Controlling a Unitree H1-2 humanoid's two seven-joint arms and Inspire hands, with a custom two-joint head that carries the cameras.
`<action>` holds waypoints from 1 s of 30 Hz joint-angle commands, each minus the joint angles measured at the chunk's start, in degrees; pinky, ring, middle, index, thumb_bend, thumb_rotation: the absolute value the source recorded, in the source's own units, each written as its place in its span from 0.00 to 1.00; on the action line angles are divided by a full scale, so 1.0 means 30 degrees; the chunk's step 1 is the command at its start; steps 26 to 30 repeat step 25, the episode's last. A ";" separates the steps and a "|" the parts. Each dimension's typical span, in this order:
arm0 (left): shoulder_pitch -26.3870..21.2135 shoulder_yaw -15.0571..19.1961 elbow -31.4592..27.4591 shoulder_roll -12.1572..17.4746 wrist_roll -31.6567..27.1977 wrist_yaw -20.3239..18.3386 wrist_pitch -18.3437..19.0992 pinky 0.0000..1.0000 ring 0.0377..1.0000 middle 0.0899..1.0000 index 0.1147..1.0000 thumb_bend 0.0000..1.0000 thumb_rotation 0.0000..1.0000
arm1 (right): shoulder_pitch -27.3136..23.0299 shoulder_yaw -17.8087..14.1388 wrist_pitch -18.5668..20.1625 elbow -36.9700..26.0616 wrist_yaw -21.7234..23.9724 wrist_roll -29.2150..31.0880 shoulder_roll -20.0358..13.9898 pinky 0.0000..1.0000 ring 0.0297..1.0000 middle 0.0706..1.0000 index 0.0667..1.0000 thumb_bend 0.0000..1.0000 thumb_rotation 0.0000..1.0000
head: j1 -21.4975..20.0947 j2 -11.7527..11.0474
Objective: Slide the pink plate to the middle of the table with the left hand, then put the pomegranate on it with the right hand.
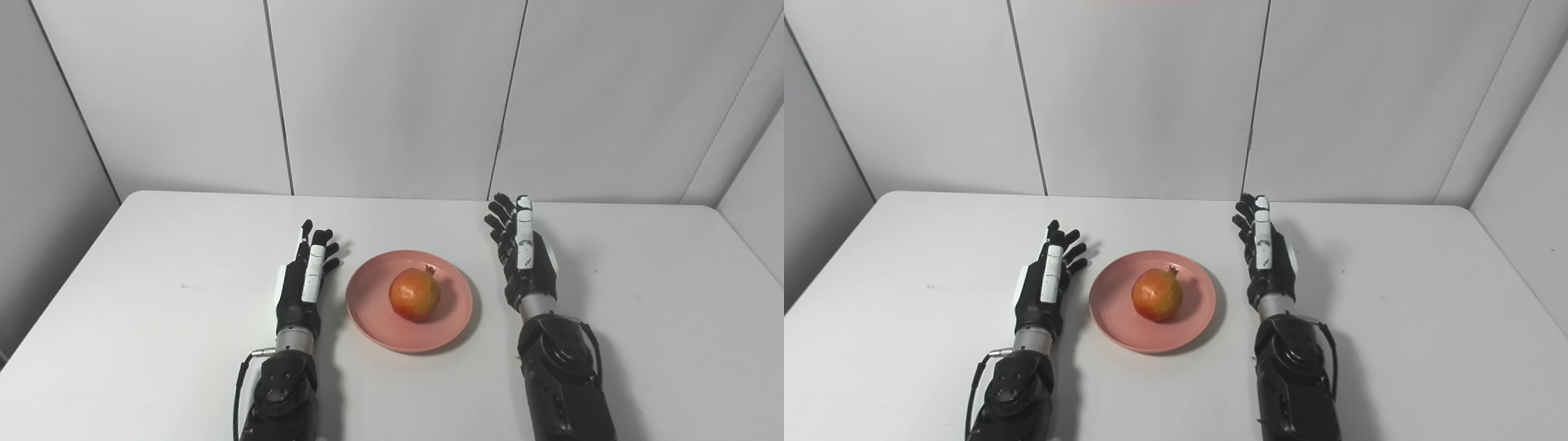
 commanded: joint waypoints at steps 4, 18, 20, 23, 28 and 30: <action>-0.0528 -0.0104 -0.0267 0.0108 0.0303 0.0261 0.0036 0.88 0.94 0.96 0.97 0.93 0.93 | 0.0381 0.0463 -0.1833 -0.0133 -0.0228 -0.0290 0.0236 1.00 0.93 0.91 0.89 1.00 1.00 | 0.0006 -0.0011; -0.0543 -0.0243 -0.0253 0.0282 0.1065 0.0332 0.0073 0.92 0.93 0.94 0.92 0.99 0.91 | 0.1398 0.1398 -0.2584 0.0895 -0.1047 -0.2300 -0.0353 1.00 0.98 0.93 0.92 1.00 1.00 | -0.0041 0.0141; -0.0546 -0.0255 -0.0226 0.0273 0.1084 0.0329 0.0069 0.92 0.92 0.94 0.92 1.00 0.91 | 0.1446 0.1528 -0.2726 0.0961 -0.1068 -0.2525 -0.0460 1.00 0.99 0.93 0.91 1.00 1.00 | -0.0040 0.0138; -0.0545 -0.0311 -0.0184 0.0269 0.1182 0.0367 0.0022 0.92 0.92 0.93 0.91 0.99 0.91 | 0.1459 0.1600 -0.3013 0.1085 -0.1102 -0.2658 -0.0533 1.00 0.99 0.93 0.91 1.00 1.00 | -0.0040 0.0138; -0.0558 -0.0355 -0.0074 0.0283 0.1252 0.0381 -0.0112 0.92 0.92 0.93 0.91 0.99 0.91 | 0.1440 0.1591 -0.3157 0.1188 -0.1056 -0.2607 -0.0564 1.00 0.98 0.93 0.91 1.00 1.00 | -0.0040 0.0138; -0.0558 -0.0355 -0.0074 0.0283 0.1252 0.0381 -0.0112 0.92 0.92 0.93 0.91 0.99 0.91 | 0.1440 0.1591 -0.3157 0.1188 -0.1056 -0.2607 -0.0564 1.00 0.98 0.93 0.91 1.00 1.00 | -0.0040 0.0138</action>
